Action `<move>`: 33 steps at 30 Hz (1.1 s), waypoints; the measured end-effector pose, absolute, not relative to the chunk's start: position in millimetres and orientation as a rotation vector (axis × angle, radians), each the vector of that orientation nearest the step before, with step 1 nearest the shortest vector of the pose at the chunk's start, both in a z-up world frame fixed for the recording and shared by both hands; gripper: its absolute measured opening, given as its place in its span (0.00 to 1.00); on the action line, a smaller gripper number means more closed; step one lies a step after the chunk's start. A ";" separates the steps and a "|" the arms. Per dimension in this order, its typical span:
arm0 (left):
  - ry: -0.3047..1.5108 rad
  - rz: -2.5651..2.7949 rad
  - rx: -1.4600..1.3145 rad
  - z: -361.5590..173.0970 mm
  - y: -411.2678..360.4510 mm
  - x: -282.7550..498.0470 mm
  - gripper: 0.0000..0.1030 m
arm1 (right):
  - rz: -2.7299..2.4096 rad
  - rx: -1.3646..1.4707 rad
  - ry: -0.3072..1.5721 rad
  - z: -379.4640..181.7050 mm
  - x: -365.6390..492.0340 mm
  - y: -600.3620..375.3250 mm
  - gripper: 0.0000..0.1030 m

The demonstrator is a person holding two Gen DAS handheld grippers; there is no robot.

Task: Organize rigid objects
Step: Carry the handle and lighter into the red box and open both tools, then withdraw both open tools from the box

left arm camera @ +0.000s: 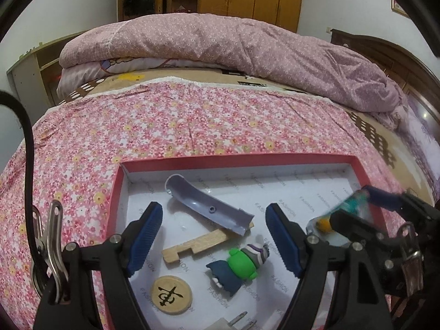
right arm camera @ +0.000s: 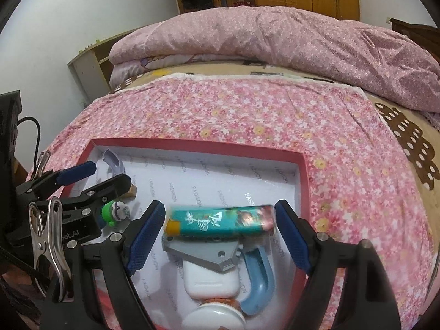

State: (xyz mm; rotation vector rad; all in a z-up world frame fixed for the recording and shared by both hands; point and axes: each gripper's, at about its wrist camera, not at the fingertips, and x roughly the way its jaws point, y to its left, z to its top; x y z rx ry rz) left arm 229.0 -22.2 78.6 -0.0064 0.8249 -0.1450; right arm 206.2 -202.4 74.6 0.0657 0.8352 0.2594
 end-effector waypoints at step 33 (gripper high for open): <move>0.773 -0.180 -0.041 107.3 -15.0 131.5 0.79 | 0.285 0.071 0.777 105.0 124.2 -205.7 0.87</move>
